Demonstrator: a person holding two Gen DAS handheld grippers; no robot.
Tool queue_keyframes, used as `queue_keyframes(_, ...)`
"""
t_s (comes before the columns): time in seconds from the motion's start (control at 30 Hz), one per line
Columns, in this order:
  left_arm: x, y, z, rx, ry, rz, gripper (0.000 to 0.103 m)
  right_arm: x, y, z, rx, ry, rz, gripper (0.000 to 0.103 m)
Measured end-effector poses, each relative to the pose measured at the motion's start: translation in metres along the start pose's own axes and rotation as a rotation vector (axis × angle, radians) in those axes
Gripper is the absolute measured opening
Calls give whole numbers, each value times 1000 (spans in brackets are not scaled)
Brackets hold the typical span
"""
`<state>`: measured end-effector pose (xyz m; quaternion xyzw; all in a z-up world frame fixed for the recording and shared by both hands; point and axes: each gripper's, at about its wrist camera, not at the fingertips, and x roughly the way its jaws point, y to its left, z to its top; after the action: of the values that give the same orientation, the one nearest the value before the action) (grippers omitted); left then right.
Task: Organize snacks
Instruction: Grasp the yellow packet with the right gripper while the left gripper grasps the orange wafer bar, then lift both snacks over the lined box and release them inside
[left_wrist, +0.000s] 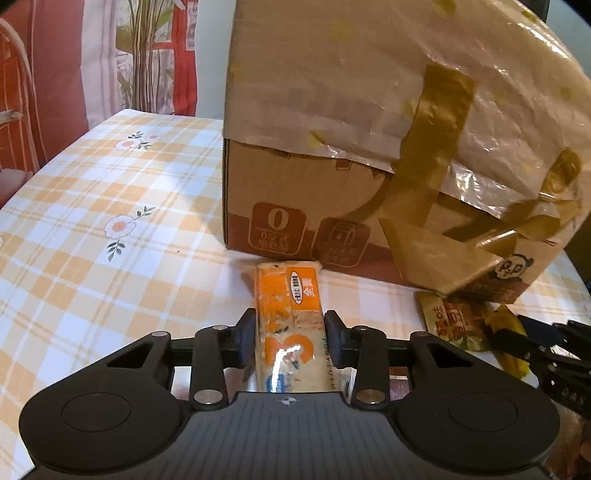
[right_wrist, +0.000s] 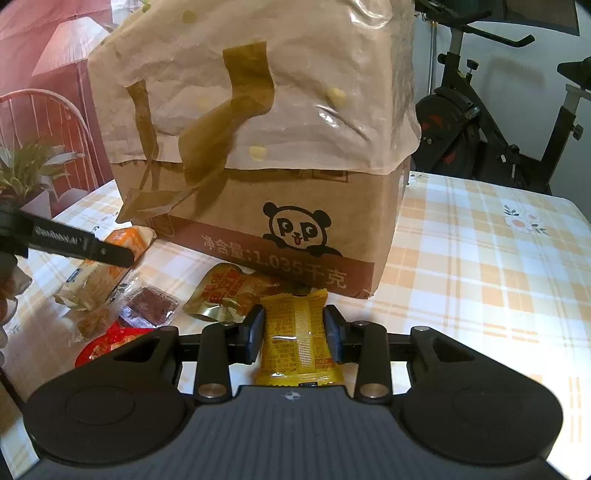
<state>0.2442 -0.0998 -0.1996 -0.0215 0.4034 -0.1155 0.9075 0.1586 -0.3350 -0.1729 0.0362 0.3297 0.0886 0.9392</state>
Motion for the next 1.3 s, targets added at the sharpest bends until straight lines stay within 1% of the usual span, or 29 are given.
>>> queue_keyframes(0.17,-15,10,-9,-41,-2,-3,39,0,-1,1,6,0,9,37)
queue_keyframes(0.27,-24,15,-7,-49,-26,4,39,-1,-1,1,6,-9,16,37)
queue_keyframes(0.4,-39,19,0,-54,-77,6,39,-4,-1,0,12,-26,16,37)
queue_keyframes(0.53,-61,25,6,-47,-142,20,39,-11,3,2,2,-46,-19,37)
queue_keyframes(0.63,-81,28,13,-40,-198,44,39,-24,11,5,-19,-63,-9,37)
queue_keyframes(0.73,-101,28,25,-41,-270,42,39,-45,16,13,-17,-115,20,37)
queue_keyframes(0.93,-142,15,53,3,-437,34,39,-89,29,47,-41,-263,61,37)
queue_keyframes(1.1,-163,2,90,44,-526,-6,39,-118,38,87,-83,-415,107,37)
queue_keyframes(1.2,-161,-8,115,59,-540,-42,39,-122,35,113,-69,-467,125,37)
queue_keyframes(1.3,-151,-18,142,79,-543,-83,39,-113,30,140,-76,-475,89,37)
